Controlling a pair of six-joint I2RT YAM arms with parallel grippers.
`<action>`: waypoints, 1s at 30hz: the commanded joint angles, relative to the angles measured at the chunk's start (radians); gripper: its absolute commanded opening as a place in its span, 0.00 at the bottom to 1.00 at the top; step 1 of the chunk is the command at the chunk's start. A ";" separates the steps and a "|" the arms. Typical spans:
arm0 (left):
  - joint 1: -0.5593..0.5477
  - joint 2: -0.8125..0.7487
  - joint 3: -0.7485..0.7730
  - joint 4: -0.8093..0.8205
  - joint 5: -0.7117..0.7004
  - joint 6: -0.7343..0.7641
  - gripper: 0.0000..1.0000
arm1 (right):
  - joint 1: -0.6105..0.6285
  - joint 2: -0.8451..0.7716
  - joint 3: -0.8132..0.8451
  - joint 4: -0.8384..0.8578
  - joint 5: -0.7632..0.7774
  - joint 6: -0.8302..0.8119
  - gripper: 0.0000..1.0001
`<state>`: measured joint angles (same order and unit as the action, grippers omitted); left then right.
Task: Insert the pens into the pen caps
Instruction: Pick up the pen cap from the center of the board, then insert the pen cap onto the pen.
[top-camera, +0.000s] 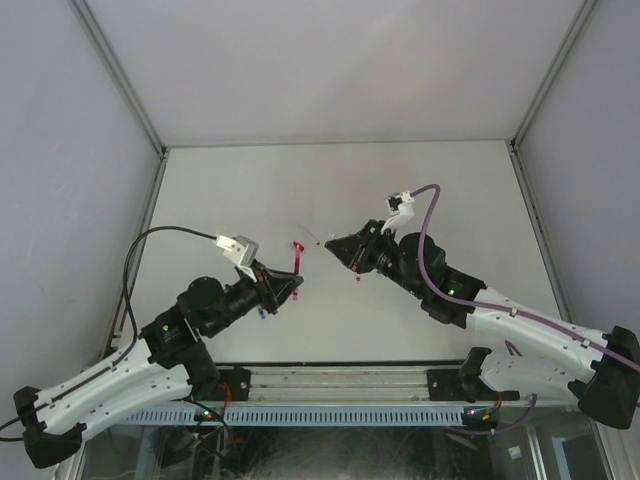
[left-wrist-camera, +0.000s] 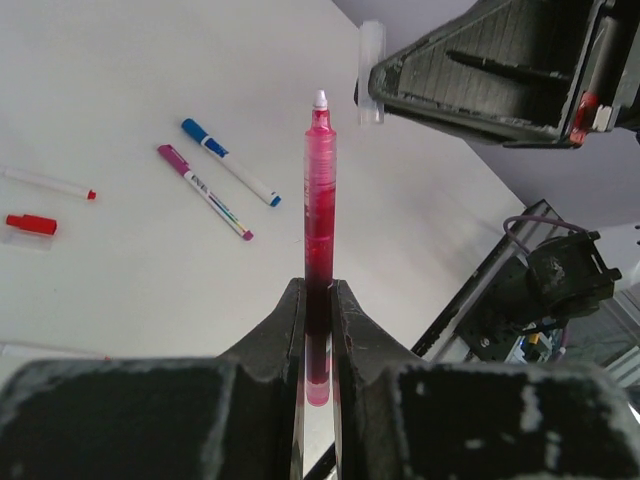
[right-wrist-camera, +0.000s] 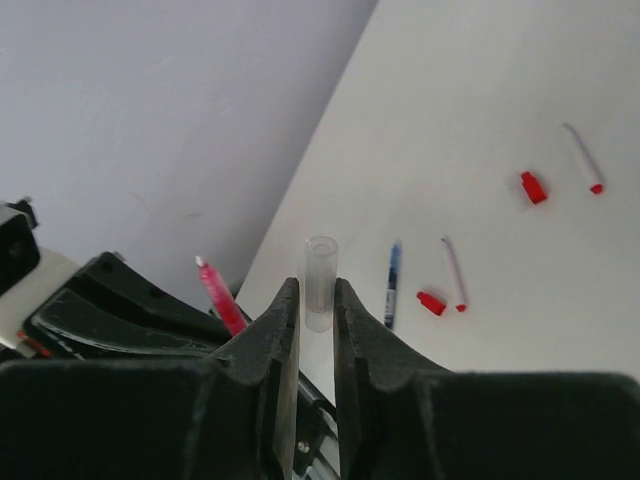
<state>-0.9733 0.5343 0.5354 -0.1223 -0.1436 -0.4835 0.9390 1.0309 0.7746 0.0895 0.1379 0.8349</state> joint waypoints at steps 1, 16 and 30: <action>-0.009 0.007 -0.023 0.076 0.073 0.039 0.00 | 0.014 -0.028 0.008 0.158 -0.022 0.008 0.00; -0.021 0.006 -0.027 0.095 0.100 0.052 0.00 | 0.038 0.022 0.009 0.352 -0.189 -0.058 0.00; -0.024 0.001 -0.022 0.095 0.110 0.064 0.00 | 0.039 0.061 0.042 0.328 -0.212 -0.061 0.00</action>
<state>-0.9897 0.5446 0.5194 -0.0753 -0.0460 -0.4484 0.9714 1.0973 0.7746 0.3672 -0.0639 0.7956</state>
